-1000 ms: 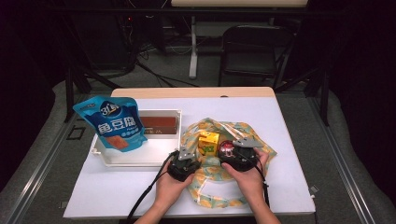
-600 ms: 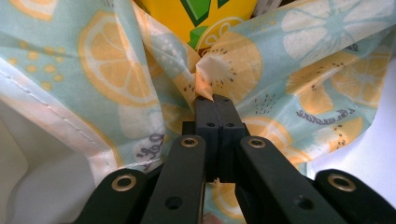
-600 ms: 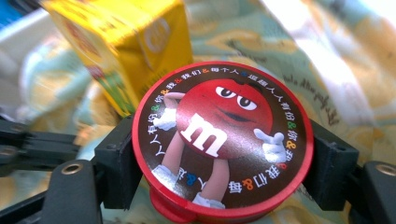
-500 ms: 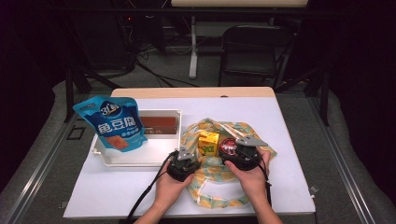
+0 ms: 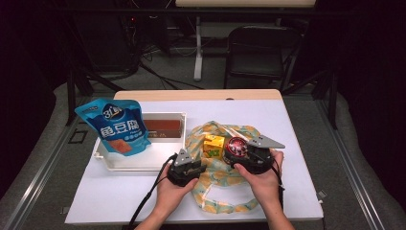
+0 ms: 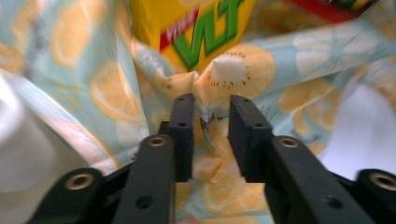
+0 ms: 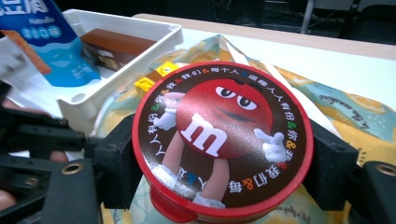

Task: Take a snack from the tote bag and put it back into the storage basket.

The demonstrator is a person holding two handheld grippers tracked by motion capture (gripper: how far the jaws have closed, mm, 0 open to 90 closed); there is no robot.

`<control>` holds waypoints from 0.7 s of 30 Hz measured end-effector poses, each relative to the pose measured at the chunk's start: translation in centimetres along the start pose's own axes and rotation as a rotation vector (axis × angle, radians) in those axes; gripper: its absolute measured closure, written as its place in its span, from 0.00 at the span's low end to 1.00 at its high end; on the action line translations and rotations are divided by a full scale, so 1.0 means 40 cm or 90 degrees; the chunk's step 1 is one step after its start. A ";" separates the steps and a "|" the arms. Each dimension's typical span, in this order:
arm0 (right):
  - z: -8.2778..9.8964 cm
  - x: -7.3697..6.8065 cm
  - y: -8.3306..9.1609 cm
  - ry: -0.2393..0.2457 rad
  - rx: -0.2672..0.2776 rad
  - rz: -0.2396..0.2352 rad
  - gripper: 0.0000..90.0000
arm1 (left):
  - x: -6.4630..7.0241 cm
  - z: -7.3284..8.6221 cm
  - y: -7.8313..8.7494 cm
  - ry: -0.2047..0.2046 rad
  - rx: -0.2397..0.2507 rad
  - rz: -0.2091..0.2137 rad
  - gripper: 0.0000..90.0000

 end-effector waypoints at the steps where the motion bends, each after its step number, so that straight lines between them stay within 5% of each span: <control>1: -0.001 -0.004 0.002 0.002 -0.001 -0.004 0.28 | 0.002 -0.007 0.013 -0.004 0.011 0.001 0.73; 4: -0.006 -0.013 0.006 -0.004 0.005 -0.008 0.28 | 0.004 -0.023 0.045 -0.014 0.031 -0.005 0.65; 8: -0.017 -0.031 0.015 -0.002 0.006 -0.016 0.28 | 0.009 -0.043 0.085 -0.015 0.061 0.014 0.52; 12: -0.023 -0.058 0.026 0.013 0.003 -0.028 0.28 | 0.027 -0.045 0.119 -0.045 0.074 0.041 0.42; 21: -0.016 -0.105 0.029 0.026 -0.005 -0.053 0.28 | 0.048 -0.038 0.127 -0.050 0.091 0.044 0.30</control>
Point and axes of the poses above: each handheld gripper's, and its own axes: y roughly backward along the jaws, z roughly out of its underside, x roughly to its right, the point moved 6 cm from there along -y, roughly forward along the jaws, and after that the axes turned 3 degrees about -y, right-handed, at the moved point
